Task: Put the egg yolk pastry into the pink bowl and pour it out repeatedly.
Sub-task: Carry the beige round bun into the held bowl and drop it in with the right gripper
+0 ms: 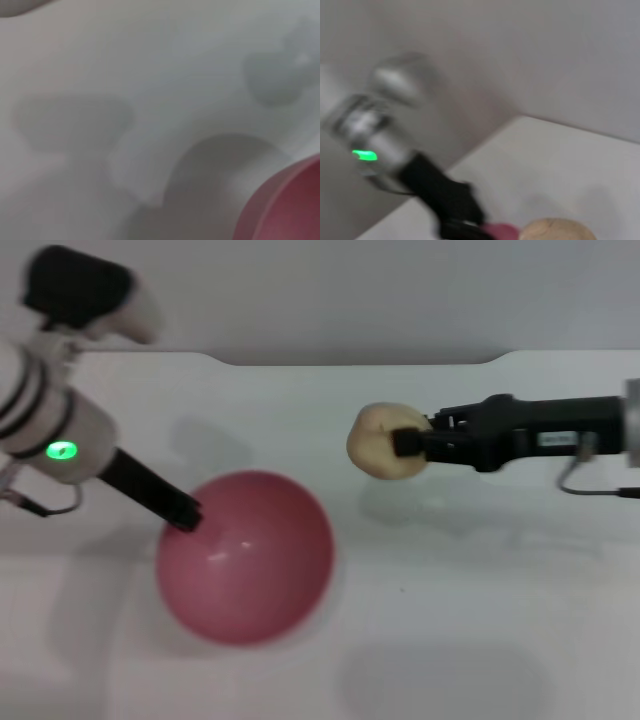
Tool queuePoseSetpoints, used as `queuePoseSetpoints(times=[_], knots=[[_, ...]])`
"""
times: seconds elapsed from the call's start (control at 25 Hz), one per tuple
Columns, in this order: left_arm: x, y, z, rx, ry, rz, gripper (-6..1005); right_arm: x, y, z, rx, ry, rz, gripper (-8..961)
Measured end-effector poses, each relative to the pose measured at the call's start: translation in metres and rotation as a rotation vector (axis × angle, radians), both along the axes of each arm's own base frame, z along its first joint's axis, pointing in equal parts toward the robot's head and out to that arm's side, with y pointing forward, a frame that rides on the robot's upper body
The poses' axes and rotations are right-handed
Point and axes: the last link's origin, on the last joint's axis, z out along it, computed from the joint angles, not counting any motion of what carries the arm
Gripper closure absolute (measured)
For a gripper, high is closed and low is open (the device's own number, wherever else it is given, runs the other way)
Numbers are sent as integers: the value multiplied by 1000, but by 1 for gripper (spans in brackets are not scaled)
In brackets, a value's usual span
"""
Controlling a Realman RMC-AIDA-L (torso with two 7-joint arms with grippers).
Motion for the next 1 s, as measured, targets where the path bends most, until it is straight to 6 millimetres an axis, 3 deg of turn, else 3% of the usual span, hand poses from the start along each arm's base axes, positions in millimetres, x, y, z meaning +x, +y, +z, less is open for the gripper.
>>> queuePoseSetpoints(times=[0.12,0.24,0.52,0.76,0.88,1.0], knots=[[20,2,-25,-75,31,-62,1000,-10,-14,13,-62,31,107,703],[39,3,-42,-116,58,-129,1000,-18,-19,12,-107,13,161,726],[71,1,-58,-158,15,-218,999,-31,-22,-27,-229,-166,221,765],[73,-1,-60,-163,7,-215,1000,-35,-15,-51,-239,-308,201,763],[71,-1,-59,-162,6,-209,1000,-37,-14,-52,-238,-311,201,729],[68,1,-58,-151,9,-200,1000,-38,-12,-47,-224,-300,176,610]])
